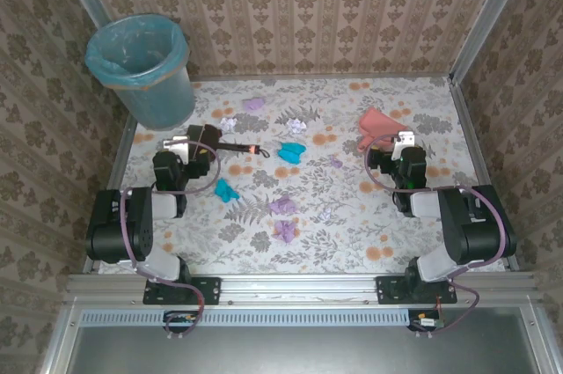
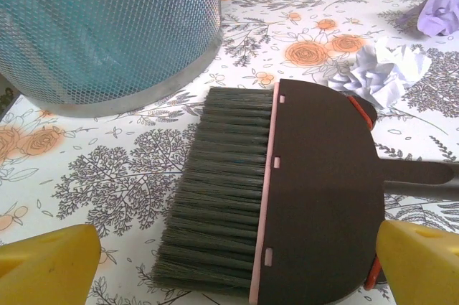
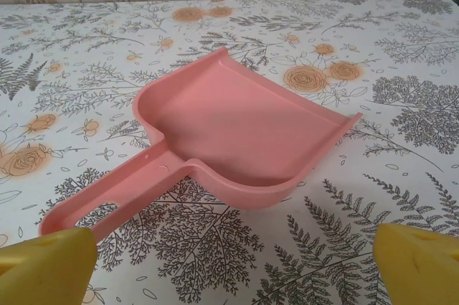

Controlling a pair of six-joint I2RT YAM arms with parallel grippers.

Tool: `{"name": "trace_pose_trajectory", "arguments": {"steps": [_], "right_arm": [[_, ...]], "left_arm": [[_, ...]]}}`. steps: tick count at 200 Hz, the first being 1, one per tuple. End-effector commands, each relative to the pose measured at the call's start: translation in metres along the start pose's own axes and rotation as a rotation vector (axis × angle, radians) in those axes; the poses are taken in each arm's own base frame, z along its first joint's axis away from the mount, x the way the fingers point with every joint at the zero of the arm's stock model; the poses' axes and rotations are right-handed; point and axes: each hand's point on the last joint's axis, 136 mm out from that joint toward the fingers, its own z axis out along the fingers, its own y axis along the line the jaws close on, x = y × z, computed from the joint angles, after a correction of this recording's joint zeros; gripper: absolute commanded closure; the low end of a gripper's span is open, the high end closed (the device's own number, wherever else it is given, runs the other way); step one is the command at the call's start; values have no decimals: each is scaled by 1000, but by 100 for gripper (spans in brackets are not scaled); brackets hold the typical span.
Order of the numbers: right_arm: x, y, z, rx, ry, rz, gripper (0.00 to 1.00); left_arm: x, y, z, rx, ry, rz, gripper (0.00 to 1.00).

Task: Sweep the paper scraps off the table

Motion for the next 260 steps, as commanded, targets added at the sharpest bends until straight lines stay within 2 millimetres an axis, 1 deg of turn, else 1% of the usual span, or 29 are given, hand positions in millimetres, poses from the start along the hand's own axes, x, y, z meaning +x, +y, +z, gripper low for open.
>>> {"name": "trace_pose_trajectory", "arguments": {"steps": [1,71,116,236,248,260], "right_arm": [[-9,1,3,-13,-19,6,0],[-10,1,3,-13,-19,6,0],[-9,1,3,-13,-17,6,0],[-9,1,3,-13,-21,6,0],[-12,1,2,-9,-25,8,0],[-18,0,0,-3,-18,8,0]], "left_arm": [[-10,-2,2,28,-29,2,0],[-10,-1,2,34,-31,-2,0],[-11,-2,-5,104,-73,-35,0],[-11,-2,-6,105,-78,-34,0],[-15,-2,-9,106,-98,-31,0],[-23,1,-22,82,-136,-32,0]]}}
